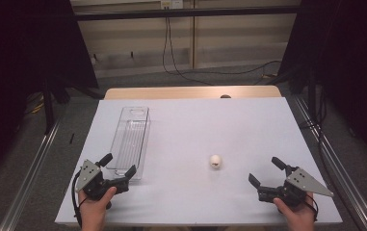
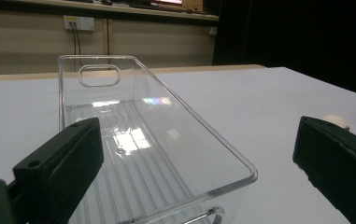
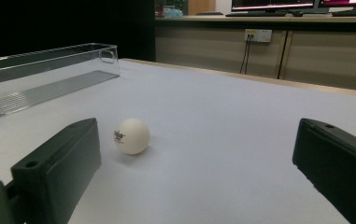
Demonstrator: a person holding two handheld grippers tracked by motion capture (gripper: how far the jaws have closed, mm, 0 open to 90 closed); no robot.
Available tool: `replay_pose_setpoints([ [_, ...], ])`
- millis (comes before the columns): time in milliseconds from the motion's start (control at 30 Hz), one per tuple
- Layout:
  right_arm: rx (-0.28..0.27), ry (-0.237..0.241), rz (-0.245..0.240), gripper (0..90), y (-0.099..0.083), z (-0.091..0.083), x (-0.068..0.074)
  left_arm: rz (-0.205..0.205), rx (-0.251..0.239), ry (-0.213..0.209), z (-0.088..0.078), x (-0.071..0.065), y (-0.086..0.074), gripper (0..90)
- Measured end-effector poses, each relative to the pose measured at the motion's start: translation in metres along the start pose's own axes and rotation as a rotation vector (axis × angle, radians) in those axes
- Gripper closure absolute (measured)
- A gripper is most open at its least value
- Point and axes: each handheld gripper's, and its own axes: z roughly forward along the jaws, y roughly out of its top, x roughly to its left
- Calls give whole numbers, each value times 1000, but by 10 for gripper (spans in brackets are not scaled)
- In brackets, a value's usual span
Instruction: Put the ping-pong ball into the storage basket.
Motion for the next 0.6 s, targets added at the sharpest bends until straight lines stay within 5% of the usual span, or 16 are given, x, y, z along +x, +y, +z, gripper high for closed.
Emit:
replay_pose_setpoints([
  [600, -5, -3, 5, 6, 1, -1, -1, -17, -6, -26, 5, -10, 8, 19],
])
